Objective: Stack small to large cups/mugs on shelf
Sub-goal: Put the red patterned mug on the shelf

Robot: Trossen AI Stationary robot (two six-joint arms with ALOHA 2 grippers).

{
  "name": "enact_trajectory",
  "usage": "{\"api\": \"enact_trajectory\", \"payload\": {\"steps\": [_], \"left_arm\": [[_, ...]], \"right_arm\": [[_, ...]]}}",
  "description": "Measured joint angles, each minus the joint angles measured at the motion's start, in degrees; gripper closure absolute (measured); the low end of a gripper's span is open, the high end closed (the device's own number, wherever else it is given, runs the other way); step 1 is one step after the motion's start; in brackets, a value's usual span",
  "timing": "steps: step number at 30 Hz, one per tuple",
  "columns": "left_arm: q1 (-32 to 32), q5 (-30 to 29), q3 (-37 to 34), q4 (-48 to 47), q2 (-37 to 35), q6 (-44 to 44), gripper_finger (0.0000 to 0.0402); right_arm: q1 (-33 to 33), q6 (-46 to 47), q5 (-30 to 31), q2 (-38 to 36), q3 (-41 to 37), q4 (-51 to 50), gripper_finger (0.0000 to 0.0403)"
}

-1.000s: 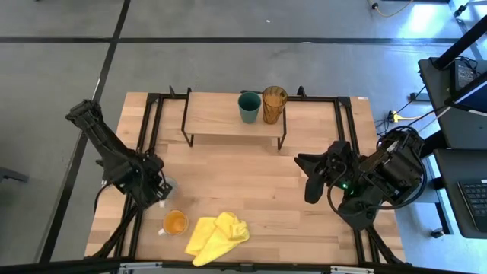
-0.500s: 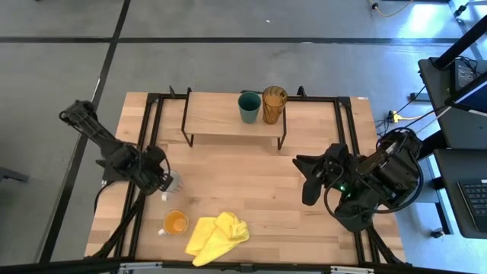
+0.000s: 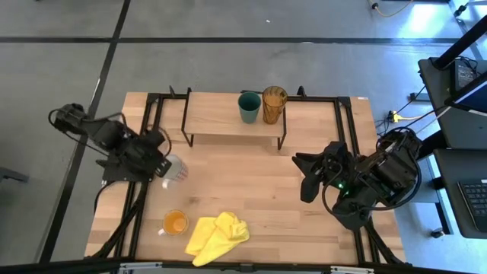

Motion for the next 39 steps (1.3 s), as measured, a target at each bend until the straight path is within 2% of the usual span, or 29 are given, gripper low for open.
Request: {"api": "enact_trajectory", "payload": {"steps": [2, 9, 15, 20, 28, 39], "left_arm": [[3.48, -0.59, 3.99, -2.53, 1.83, 4.26, 0.0399], [17.92, -0.65, 14.52, -2.17, 9.86, 22.97, 0.0399], [28.65, 2.61, 21.43, -0.46, 18.56, 38.03, 0.0399], [36.42, 7.2, 28.33, 4.14, 24.03, 46.81, 0.0399], [48.08, 10.62, 38.87, 4.27, 32.18, 54.09, 0.0399], [56.87, 17.19, 40.26, 5.59, 39.1, 57.75, 0.0399]], "right_arm": [[0.01, 0.0, 0.09, 0.0, 0.0, -0.01, 0.032], [0.03, 0.0, 0.98, 0.67, 0.0, 0.04, 0.032], [0.11, 0.11, 0.54, 1.49, 0.0, 1.0, 0.032], [0.23, 0.15, -0.1, 2.48, 0.0, 2.53, 0.032], [0.23, 0.22, -0.36, 5.13, 0.0, 4.04, 0.032], [0.23, 0.42, -0.15, 6.51, 0.0, 6.33, 0.032]]}}
